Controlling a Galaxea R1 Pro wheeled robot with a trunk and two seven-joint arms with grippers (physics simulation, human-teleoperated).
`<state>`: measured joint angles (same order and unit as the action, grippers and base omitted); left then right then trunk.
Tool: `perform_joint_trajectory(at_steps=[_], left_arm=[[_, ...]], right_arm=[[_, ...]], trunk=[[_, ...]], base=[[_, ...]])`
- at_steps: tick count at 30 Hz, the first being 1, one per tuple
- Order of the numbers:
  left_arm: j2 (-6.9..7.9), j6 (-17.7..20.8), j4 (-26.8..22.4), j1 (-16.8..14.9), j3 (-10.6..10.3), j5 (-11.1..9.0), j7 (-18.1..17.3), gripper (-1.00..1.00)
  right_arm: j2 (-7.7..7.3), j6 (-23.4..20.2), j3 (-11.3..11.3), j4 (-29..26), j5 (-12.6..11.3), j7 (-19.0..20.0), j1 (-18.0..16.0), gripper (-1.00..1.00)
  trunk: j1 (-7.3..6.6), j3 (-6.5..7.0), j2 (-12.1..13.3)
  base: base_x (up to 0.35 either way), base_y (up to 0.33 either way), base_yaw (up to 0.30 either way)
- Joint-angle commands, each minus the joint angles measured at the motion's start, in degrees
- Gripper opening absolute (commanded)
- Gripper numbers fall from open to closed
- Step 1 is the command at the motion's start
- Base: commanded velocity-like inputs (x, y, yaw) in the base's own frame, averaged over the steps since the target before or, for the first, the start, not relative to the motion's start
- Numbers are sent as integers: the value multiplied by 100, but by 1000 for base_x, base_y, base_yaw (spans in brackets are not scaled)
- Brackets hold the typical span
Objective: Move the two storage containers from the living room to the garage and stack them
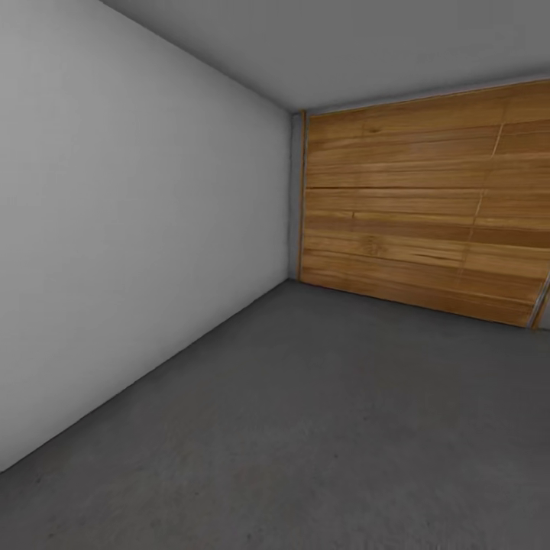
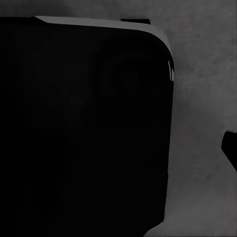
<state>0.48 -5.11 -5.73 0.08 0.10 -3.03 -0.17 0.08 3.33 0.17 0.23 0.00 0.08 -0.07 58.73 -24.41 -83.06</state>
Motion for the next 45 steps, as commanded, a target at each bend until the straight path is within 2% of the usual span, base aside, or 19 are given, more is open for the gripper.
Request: perform_joint_trajectory(at_steps=[1, 16, 45], left_arm=[[-6, -13, -1, 1, 3, -36, -4, 100], [0, 1, 180, 1, -1, -83, -6, 100], [0, -7, 180, 1, -8, -60, -8, 100]], right_arm=[[1, 23, 1, 1, 0, 1, -1, 100], [9, 132, -13, 3, -14, -7, -1, 100], [5, 133, -9, 3, -18, -15, -1, 100]], trunk=[[0, -2, -2], [0, 3, -2], [0, 41, -2]], base=[[0, 0, -279], [0, 0, -291], [0, 0, -294]])
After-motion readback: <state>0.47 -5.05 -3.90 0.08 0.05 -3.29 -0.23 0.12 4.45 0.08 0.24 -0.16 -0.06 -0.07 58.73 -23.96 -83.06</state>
